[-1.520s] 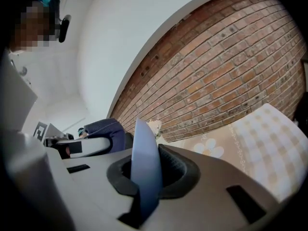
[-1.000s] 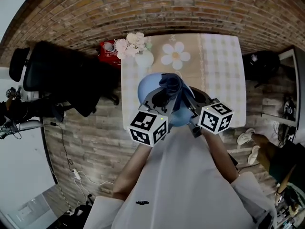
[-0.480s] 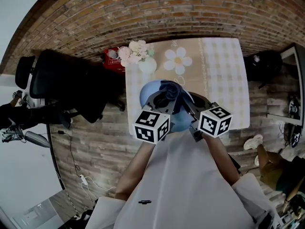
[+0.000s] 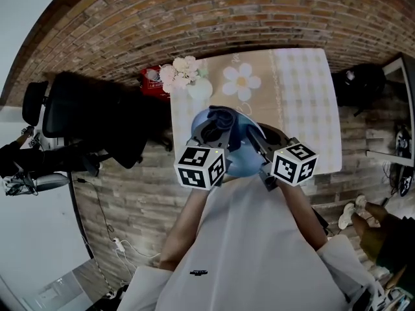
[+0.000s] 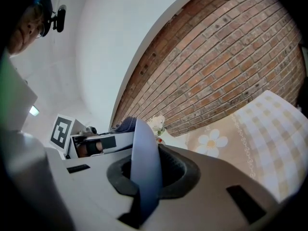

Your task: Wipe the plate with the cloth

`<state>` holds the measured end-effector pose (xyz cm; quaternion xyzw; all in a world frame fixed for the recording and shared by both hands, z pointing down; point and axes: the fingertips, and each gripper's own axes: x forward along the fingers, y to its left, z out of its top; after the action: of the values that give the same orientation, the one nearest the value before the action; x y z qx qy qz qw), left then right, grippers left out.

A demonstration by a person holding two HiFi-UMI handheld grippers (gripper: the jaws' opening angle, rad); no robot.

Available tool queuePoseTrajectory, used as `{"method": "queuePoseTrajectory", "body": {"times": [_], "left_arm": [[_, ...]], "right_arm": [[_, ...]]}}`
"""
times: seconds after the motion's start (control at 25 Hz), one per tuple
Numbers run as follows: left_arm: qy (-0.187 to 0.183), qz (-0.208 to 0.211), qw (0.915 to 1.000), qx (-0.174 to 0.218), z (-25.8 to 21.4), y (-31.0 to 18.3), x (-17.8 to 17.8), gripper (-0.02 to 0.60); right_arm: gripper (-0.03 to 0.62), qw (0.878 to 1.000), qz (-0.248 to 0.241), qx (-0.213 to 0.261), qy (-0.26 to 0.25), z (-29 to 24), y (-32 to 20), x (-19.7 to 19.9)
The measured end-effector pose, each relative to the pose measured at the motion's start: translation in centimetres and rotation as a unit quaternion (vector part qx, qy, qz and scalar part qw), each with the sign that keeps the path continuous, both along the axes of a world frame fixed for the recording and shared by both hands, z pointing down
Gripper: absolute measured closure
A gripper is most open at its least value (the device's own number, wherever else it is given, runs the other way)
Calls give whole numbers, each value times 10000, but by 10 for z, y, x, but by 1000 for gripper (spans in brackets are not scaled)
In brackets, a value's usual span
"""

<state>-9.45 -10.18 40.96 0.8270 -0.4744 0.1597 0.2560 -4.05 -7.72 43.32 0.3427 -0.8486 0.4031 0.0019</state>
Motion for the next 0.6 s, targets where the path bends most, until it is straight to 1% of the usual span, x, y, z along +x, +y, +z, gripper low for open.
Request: {"method": "queuePoseTrajectory", "body": {"times": [0.32, 0.6], "left_arm": [[-119, -264, 9996, 11, 7, -5, -13, 520], [-306, -663, 9973, 12, 14, -4, -34, 520]], "right_arm": [[536, 10000, 3, 46, -13, 0, -1, 9], [536, 9999, 61, 76, -63, -5, -1, 17]]}}
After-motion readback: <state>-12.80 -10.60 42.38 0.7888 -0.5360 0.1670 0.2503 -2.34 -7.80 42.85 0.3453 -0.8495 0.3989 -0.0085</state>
